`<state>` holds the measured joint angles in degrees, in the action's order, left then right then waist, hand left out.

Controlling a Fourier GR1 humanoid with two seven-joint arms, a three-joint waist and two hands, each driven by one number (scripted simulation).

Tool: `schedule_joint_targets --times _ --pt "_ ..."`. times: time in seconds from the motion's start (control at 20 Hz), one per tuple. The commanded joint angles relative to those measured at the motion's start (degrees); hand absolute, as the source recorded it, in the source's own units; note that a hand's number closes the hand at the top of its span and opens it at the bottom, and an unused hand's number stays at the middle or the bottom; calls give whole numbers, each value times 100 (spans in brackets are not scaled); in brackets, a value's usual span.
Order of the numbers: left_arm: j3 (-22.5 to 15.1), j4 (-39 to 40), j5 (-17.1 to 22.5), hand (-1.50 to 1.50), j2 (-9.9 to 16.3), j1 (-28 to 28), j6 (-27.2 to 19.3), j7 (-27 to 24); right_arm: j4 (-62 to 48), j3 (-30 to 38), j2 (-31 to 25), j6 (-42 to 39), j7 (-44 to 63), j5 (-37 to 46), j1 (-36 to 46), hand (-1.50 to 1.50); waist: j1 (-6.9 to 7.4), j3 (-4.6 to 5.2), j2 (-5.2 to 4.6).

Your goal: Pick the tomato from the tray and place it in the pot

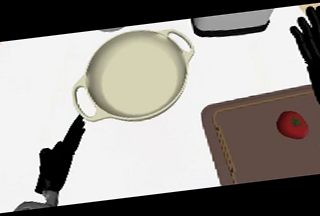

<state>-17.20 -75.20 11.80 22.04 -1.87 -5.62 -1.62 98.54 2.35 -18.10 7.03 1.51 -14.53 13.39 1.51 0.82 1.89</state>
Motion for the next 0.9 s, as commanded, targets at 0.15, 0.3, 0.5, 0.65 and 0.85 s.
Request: schedule_joint_targets --times 0.15,0.3,0.5,0.65,0.85 --pt "821 -185 -113 0 519 129 -705 -79 -450 927 80 1507 1029 388 -1524 150 -414 -83 -122" --pt "962 -211 -161 0 680 117 -782 -135 -1194 843 -1204 1522 1082 1968 -2491 150 -484 82 -425" --pt "1201 -310 -125 0 846 338 -935 -73 -749 1241 -844 3288 819 3154 -3237 -150 -449 -36 -136" --pt "1179 -554 -102 0 946 351 -845 203 225 868 -66 4106 983 3825 -3869 -150 -338 -58 -142" --pt "979 -901 -247 0 757 482 -953 309 1539 27 460 3962 2308 5051 -4639 -150 -188 -56 -183"
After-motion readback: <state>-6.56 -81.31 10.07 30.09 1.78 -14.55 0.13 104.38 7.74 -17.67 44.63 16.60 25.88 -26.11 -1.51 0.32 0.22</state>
